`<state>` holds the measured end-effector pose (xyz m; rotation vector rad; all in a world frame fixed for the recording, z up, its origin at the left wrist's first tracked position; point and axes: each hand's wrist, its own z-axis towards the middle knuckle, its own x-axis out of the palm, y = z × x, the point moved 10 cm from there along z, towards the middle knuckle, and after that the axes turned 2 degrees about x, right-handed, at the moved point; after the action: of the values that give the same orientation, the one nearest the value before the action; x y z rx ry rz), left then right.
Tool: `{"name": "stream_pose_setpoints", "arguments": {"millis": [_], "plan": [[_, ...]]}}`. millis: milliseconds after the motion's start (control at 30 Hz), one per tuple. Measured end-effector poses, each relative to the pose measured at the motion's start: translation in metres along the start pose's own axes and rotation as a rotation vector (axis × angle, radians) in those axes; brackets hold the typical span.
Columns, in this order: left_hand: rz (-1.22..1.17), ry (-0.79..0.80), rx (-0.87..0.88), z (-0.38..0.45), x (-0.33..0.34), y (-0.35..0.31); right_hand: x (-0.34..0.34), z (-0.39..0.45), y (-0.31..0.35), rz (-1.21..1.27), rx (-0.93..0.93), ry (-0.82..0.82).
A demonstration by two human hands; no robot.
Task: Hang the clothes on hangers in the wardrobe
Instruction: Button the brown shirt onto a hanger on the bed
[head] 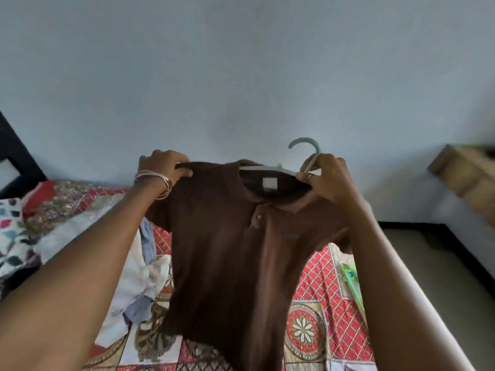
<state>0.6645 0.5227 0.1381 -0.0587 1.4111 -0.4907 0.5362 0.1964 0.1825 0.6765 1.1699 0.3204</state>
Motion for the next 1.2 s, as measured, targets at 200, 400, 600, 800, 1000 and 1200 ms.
{"name": "stream_pose_setpoints", "arguments": {"millis": [200, 400, 600, 800, 1000, 1200], "plan": [[0.016, -0.051, -0.095, -0.026, -0.088, -0.021, -0.077, -0.024, 0.061, 0.041, -0.044, -0.065], [-0.147, -0.071, 0.049, -0.063, -0.163, -0.083, -0.151, -0.061, 0.127, 0.124, -0.118, -0.152], [-0.406, 0.039, 0.360, -0.090, -0.219, -0.199, -0.215, -0.098, 0.175, 0.134, -0.180, -0.254], [-0.487, -0.115, 0.547, -0.122, -0.260, -0.276, -0.297, -0.137, 0.181, 0.019, -0.106, -0.423], [-0.777, -0.188, 0.764, -0.181, -0.291, -0.351, -0.368, -0.206, 0.181, -0.316, 0.026, -0.497], [-0.881, -0.024, 0.968, -0.265, -0.279, -0.447, -0.426, -0.329, 0.151, -0.262, 0.187, -0.631]]}}
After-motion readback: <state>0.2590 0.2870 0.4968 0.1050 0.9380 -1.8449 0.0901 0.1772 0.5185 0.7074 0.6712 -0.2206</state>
